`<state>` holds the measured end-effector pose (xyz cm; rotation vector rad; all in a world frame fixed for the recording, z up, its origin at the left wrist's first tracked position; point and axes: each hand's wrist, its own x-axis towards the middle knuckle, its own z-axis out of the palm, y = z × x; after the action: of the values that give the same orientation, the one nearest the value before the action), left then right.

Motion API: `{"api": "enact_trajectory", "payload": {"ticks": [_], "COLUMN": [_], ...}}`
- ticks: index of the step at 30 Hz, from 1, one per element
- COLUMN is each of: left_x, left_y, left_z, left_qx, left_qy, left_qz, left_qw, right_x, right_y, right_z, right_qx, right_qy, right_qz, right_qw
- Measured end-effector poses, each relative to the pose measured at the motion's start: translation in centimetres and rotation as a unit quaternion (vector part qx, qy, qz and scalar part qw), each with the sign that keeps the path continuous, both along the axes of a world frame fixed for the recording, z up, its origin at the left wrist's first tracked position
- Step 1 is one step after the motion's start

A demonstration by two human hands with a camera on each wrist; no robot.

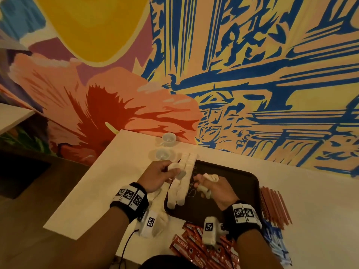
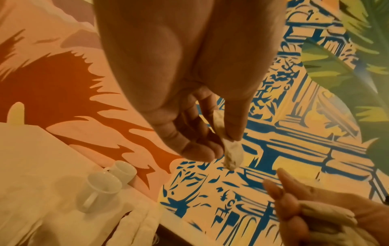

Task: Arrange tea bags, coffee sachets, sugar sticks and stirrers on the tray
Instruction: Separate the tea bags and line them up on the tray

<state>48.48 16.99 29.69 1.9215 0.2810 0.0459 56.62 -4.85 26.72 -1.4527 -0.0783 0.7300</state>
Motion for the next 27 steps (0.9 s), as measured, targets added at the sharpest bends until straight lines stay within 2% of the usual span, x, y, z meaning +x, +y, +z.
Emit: {"api": "enact_trajectory", "payload": {"ticks": [3,8,11,15,21,27], "left_x": [0.7,1.9,2.5,3.2,4.3,5.8], "left_y": [1.2,2.4,2.1,0.8,-0.8,-0.9], "left_z": [-2.2,-8.1,-11.8,-15.3,-17.9,-18.3], "left_qx": [0.019,0.097,0.186,0.251,0.295,0.333], "left_qy": [0.026,0.117,0.161,0.229,0.262,0.247], "left_qz": [-0.006,-0.072,-0.117,-0.187,-0.235,-0.181], "left_qw": [0.999,0.986,0.962,0.922,0.889,0.892], "right_x": [0.1,0.1,0.2,0.3,-0.1,-0.5], "right_y": [-0.4,-0.7,-0.8,-0.8,-1.4,-2.1], "right_z": [-0.8,-1.9,-1.7,-1.6,-2.6,-3.2], "right_qx": [-0.021,-0.065,-0.057,-0.054,-0.070,-0.085], "right_qy": [0.036,0.100,0.131,0.141,0.136,0.139], "right_qz": [-0.044,-0.078,-0.087,-0.077,-0.100,-0.107], "right_qw": [0.998,0.990,0.986,0.986,0.983,0.981]}}
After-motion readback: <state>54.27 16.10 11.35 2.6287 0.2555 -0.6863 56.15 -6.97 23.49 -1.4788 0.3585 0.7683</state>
